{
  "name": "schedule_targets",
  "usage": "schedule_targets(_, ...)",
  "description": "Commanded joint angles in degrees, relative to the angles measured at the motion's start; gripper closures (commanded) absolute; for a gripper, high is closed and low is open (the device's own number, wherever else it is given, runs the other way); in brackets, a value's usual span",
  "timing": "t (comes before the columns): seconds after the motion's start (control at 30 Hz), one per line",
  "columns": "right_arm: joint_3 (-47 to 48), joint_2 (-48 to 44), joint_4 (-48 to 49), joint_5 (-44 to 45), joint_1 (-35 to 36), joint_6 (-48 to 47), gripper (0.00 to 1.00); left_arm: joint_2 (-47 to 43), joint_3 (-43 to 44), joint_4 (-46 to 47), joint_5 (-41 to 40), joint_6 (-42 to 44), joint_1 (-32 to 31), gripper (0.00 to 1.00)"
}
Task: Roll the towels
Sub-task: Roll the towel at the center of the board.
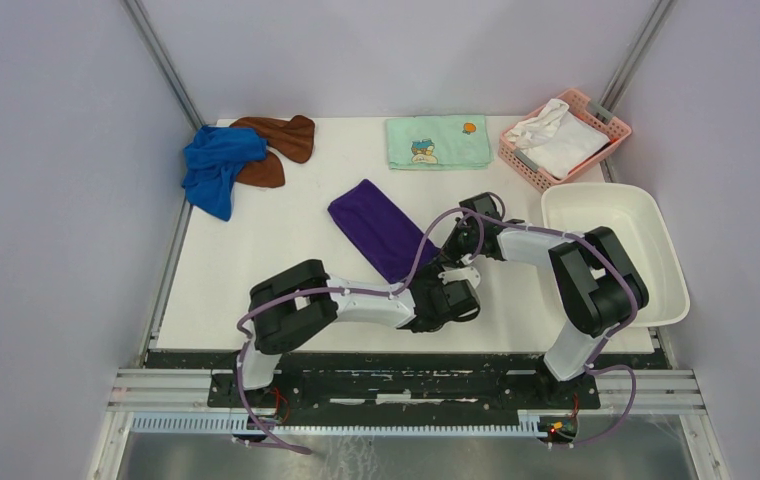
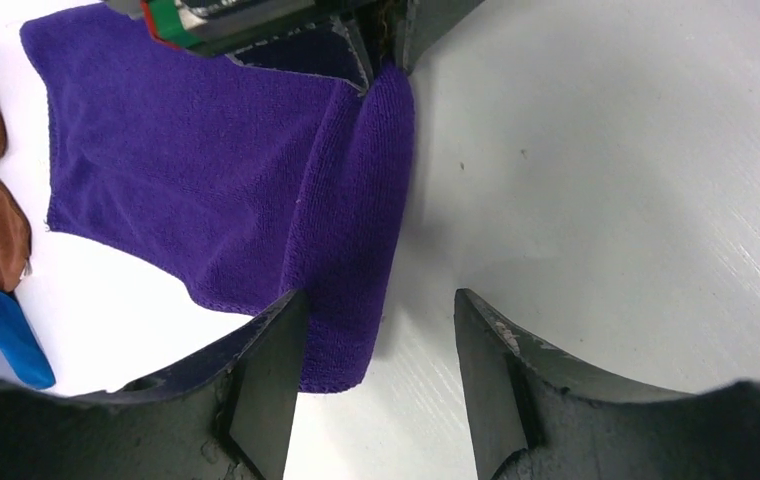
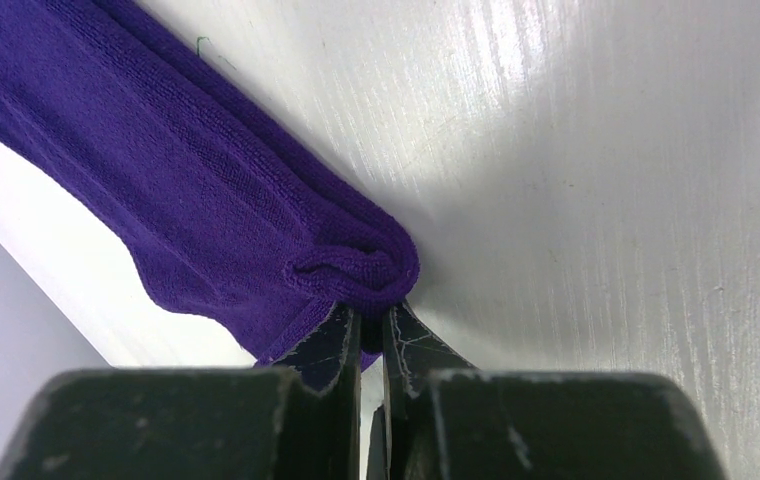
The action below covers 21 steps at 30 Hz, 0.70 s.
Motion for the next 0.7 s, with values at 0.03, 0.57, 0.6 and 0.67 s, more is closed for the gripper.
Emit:
schedule_targets(0.03, -0.77, 1.71, -4.74, 4.19, -0.16, -1.71, 0.96, 2.39, 1.1, -1.01, -0.9, 1.58, 1.22, 0.37)
schedule_targets(0.57, -0.01, 1.65, -4.92, 3.38, -0.11, -1.96, 0.96, 3.32, -0.86, -3.1, 4.94, -1.74, 4.46, 0.51)
schedule_targets(0.6, 0.07, 1.6, -4.96, 3.32, -0.14, -2.03, 0.96, 3.54, -1.03, -3.39, 5.34, -1.97, 4.82, 0.52)
schedule_targets(0.67, 0.37, 1.52, -5.11, 3.19, -0.14, -2.25, 0.96, 3.66, -1.15, -3.91, 6.62, -2.73, 5.58, 0.52)
